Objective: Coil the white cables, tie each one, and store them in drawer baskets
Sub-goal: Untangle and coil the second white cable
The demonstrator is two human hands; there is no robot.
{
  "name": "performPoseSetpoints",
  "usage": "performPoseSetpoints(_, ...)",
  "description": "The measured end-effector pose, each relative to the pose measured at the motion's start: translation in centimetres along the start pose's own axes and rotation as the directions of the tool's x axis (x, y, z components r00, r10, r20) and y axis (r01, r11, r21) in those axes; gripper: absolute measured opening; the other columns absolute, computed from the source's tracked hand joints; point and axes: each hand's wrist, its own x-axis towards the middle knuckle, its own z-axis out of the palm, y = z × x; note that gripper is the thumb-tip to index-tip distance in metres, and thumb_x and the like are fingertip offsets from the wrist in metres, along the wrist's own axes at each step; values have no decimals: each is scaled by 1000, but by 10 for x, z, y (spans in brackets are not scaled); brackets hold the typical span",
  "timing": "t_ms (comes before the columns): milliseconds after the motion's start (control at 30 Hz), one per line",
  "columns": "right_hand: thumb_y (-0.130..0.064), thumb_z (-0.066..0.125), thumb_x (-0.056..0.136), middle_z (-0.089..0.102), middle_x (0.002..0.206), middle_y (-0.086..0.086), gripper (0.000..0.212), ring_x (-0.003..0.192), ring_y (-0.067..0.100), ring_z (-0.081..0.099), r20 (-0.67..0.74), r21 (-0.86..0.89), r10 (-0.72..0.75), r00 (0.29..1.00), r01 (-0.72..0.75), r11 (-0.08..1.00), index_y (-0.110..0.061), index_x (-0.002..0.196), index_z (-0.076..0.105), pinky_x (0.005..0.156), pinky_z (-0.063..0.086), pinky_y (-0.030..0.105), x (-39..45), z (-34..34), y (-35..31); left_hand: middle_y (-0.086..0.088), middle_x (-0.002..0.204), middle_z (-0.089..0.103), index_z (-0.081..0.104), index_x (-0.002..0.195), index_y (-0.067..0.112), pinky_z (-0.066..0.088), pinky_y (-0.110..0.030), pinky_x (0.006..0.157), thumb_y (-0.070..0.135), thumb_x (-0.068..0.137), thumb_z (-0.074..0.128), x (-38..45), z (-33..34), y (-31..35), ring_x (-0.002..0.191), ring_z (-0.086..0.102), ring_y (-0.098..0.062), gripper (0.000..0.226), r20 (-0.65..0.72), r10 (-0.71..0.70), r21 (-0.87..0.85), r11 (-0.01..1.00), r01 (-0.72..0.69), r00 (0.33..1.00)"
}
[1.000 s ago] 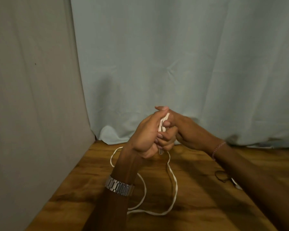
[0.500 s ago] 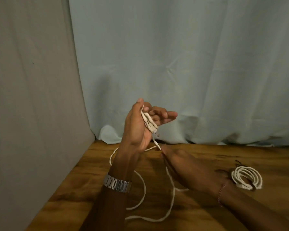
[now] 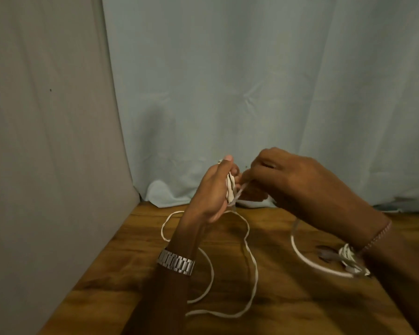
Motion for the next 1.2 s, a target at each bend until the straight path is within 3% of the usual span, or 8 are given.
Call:
performPoseSetpoints(67, -11, 70, 82, 68, 96, 14, 27, 79, 29, 66, -8, -74, -60, 998, 59, 996, -12, 109, 75, 53, 53, 37, 5, -6, 14, -32, 82, 62, 58, 105, -7, 57, -53, 84, 56, 102, 36, -3, 0, 2, 81, 65, -48, 66, 100, -21, 61, 998, 15, 995)
performPoseSetpoints(200, -11, 70, 88, 71, 94, 13, 24, 77, 29, 64, -61, -215, -231, 971, 213, 953, -16, 111, 76, 57, 42, 31, 18, -4, 47, -5, 55, 42, 48, 80, 12, 33, -22, 42, 67, 95, 28, -8, 5, 11, 39, 33, -9, 60, 261, -66, -34, 996, 77, 963)
performPoseSetpoints(433, -17, 60, 101, 74, 111, 4, 38, 87, 30, 62, -160, -340, -264, 951, 198, 919, -26, 137, 63, 72, 35, 38, 28, 28, 88, 3, 52, 31, 40, 71, 18, 21, -21, 42, 60, 95, 38, -10, 7, 13, 40, 26, -6, 49, 401, -104, -100, 983, 157, 910)
performPoseSetpoints(567, -26, 56, 100, 75, 92, -2, 38, 79, 25, 60, -152, -124, -129, 980, 111, 986, -28, 138, 61, 69, 37, 36, 29, 50, 80, 6, 48, 30, 39, 67, 20, 19, -18, 40, 48, 103, 38, -9, 4, 12, 36, 24, -5, 45, 448, -84, -215, 956, 199, 890)
performPoseSetpoints(767, -20, 53, 97, 67, 111, 7, 24, 96, 24, 64, 284, -60, 151, 947, -139, 988, -15, 117, 64, 83, 48, 37, 16, 94, 46, 8, 43, 29, 46, 62, 23, 20, -12, 37, 42, 99, 39, -11, 8, 17, 31, 25, -2, 43, 435, 13, -412, 892, 186, 901)
performPoseSetpoints(933, -21, 53, 100, 69, 103, 14, 18, 90, 31, 68, 498, 116, 149, 854, -236, 965, -10, 107, 65, 79, 54, 46, 3, 91, 20, 8, 43, 30, 43, 67, 18, 25, -12, 33, 30, 106, 34, -7, 11, 20, 31, 26, -1, 41, 263, 67, -542, 835, 90, 962)
performPoseSetpoints(1067, -38, 40, 107, 67, 94, 7, 26, 79, 23, 65, 475, 220, 145, 868, -277, 935, -18, 115, 54, 72, 53, 42, -17, 90, -6, 0, 50, 51, 49, 78, 11, 42, -20, 39, 25, 105, 36, -5, 1, 20, 36, 47, -9, 33, 126, 53, -455, 890, 11, 991)
performPoseSetpoints(1200, -42, 43, 106, 68, 97, -2, 16, 78, 19, 65, 393, 83, 171, 903, -220, 972, -28, 111, 47, 70, 56, 40, -27, 77, -8, -29, 106, 72, 56, 105, -6, 62, -47, 80, 24, 109, 29, -2, 0, 15, 90, 74, -38, 41, 144, 32, -353, 935, 22, 989)
